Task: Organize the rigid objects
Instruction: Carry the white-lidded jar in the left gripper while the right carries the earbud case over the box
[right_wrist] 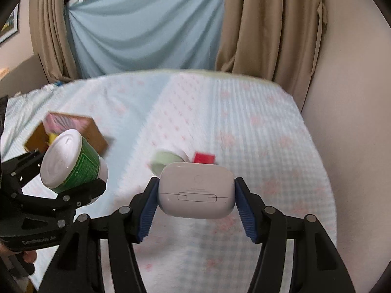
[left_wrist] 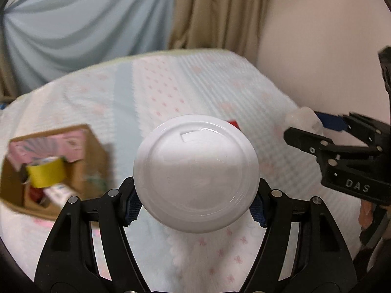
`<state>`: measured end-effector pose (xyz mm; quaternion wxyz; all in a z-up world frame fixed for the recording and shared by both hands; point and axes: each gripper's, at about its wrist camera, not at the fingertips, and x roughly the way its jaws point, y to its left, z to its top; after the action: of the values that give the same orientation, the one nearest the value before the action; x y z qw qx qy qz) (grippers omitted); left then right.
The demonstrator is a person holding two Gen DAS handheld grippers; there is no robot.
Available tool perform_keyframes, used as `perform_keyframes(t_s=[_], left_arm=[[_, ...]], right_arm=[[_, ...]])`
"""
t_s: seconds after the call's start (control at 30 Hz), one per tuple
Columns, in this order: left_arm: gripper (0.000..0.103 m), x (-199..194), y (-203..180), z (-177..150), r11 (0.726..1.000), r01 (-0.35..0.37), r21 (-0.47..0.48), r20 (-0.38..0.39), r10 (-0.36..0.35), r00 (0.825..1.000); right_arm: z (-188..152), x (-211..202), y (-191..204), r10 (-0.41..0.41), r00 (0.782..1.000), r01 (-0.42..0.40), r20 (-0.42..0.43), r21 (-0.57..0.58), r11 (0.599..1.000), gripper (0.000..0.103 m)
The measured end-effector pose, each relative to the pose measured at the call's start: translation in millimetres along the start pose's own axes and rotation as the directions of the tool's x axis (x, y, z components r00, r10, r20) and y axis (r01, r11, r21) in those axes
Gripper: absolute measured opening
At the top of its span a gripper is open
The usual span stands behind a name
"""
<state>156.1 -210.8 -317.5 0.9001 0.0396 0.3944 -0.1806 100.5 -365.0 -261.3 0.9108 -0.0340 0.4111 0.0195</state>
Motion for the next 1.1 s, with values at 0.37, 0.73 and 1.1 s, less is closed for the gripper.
perform_keyframes(t_s=[0.37,0.73,1.1], left_arm=[[0.068,-135,61,40,0.983,-0.056,-0.174,-0.014,0.054,0.998],[0.068,-198,187,39,0.973,-0.112,-0.201,-0.008,0.112,0.994],[0.068,-181,337,26,0.982,-0.121,-0.147,-0.095,0.108,0.990]], right_arm=[[67,-114,73,0.103,0.995,-0.103,0.003,0.045,0.994,0.056],[107,-134,184,0.137,0.990,-0.137,0.015,0.036,0.990,0.056],[141,-68,283,0.131,0.990,-0.116,-0.053,0.222,0.968,0.056]])
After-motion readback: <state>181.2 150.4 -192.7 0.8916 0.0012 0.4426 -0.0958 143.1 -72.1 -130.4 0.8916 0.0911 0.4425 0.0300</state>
